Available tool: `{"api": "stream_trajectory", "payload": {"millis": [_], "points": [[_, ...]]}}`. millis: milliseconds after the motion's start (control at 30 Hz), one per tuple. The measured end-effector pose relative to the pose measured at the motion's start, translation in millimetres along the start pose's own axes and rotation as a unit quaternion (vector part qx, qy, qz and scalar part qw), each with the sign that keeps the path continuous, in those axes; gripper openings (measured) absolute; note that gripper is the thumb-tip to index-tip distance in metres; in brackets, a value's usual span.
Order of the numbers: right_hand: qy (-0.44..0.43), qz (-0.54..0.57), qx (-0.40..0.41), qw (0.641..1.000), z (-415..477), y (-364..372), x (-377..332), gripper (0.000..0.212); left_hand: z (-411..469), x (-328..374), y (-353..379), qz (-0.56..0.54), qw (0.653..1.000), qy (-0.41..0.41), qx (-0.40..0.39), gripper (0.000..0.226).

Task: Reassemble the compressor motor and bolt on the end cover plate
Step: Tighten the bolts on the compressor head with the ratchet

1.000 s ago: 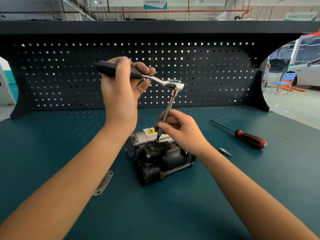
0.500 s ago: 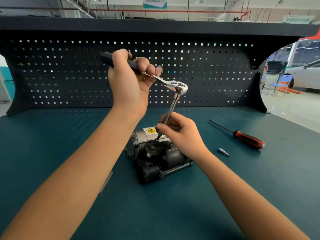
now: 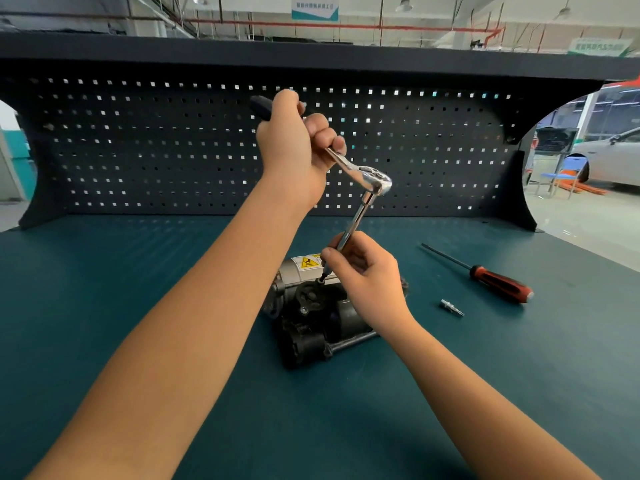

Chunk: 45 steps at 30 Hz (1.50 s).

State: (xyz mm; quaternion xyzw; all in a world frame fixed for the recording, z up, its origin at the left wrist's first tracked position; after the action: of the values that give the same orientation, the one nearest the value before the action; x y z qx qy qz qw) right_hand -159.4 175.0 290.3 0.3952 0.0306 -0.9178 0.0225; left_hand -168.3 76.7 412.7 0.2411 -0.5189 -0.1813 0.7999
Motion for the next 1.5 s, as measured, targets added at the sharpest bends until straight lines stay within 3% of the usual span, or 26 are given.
{"api": "stream_trajectory", "payload": {"millis": [300, 400, 567, 733, 900, 1233, 1500], "points": [[-0.027, -0.006, -0.009, 1.000, -2, 4, -4, 0.030, 20, -22, 23, 0.009, 0.974, -0.184, -0.130, 0.026], [-0.038, -0.011, -0.028, 0.999, -1, 6, -6, 0.026, 20, -23, 22, -0.014, 0.965, -0.209, -0.156, 0.025], [-0.066, -0.024, -0.057, 0.996, -3, 8, -7, 0.002, 3, -3, -10, -0.074, 0.987, -0.092, -0.107, 0.032], [-0.018, 0.002, -0.081, 0.997, 3, 7, -7, 0.015, -41, 18, -41, -0.065, 0.995, 0.075, 0.013, 0.027], [0.018, 0.041, -0.066, 0.997, 8, 6, -3, 0.023, -78, 16, -34, 0.037, 0.982, 0.185, 0.005, 0.021], [0.026, 0.039, 0.001, 0.999, -8, 15, 1, 0.019, -60, 19, -32, 0.006, 0.981, 0.187, 0.041, 0.018], [0.052, 0.066, 0.005, 0.996, -4, 24, 1, 0.018, -39, 20, -24, -0.030, 0.989, 0.125, 0.078, 0.015]]}}
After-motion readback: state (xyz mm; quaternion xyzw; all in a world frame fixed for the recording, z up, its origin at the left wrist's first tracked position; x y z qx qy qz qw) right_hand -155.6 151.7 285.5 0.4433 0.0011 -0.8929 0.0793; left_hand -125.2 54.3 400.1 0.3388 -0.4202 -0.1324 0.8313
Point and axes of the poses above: each hand's wrist, its own z-axis towards the middle knuckle, its own y-axis out of the palm, x = y × z, the point moved 5 cm from there along z, towards the middle knuckle, and after that the axes turned 12 degrees about z, right-handed, at the moved point
